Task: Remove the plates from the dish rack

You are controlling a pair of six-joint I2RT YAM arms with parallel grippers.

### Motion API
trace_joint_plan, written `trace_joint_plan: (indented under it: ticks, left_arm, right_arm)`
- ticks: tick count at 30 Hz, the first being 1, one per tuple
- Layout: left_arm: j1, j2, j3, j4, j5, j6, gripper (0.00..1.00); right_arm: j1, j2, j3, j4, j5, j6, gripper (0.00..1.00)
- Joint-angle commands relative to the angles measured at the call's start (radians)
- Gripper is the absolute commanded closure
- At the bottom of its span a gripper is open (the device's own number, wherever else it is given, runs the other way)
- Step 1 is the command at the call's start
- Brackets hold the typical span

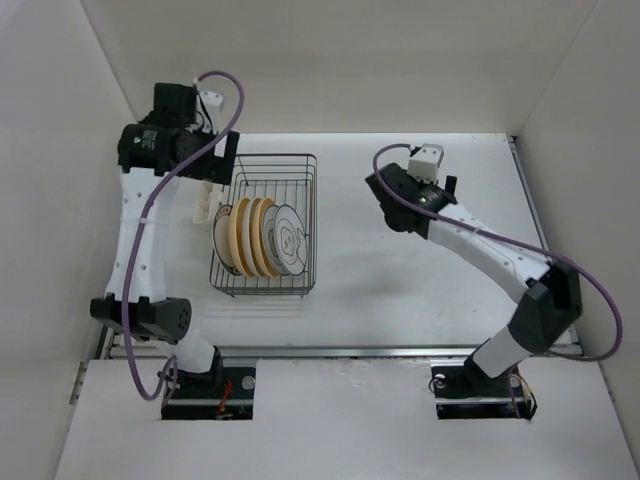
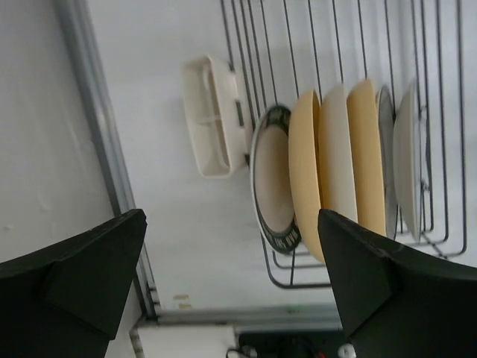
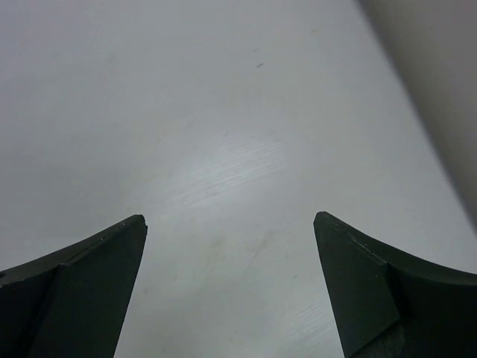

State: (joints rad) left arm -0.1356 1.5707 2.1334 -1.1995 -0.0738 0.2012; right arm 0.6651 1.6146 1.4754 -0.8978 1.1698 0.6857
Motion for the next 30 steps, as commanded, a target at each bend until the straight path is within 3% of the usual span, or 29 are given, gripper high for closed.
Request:
trace_joint_plan:
  ticks: [1, 2, 3, 8, 16, 23, 28, 30]
  left_arm:
    - [0.001, -0.014, -0.127, -0.04, 0.068, 0.034, 0.0]
    - [0.001, -0.024, -0.189, -0.023, 0.059, 0.023, 0.02]
    - [0.001, -0.038, -0.214, -0.011, 0.043, 0.023, 0.12]
    - [0.001, -0.028, -0.3, 0.018, -0.02, -0.009, 0.35]
    - [0.05, 0.067, -0.388, 0.031, -0.067, -0.02, 0.5]
    - [0.05, 0.139, -0.411, 0.043, 0.011, -0.02, 0.53]
    - [0.05, 0.181, -0.429, 0.034, 0.011, -0.043, 0.71]
    - [0.05, 0.181, -0.429, 0.025, 0.022, -0.054, 0.84]
  right_arm:
    - [-0.069, -0.247, -0.172, 0.596, -0.577, -0.413, 0.0]
    - [-0.088, -0.316, -0.185, 0.617, -0.634, -0.367, 0.0]
    - [-0.099, -0.335, -0.194, 0.631, -0.665, -0.32, 0.0]
    - [-0.11, -0.306, -0.166, 0.591, -0.789, -0.351, 0.0]
    - [-0.11, -0.349, -0.245, 0.606, -0.802, -0.351, 0.0]
    - [-0.11, -0.407, -0.3, 0.603, -0.771, -0.351, 0.0]
    - [-0.11, -0.443, -0.337, 0.603, -0.771, -0.342, 0.0]
    - [-0.11, -0.452, -0.348, 0.594, -0.771, -0.342, 0.0]
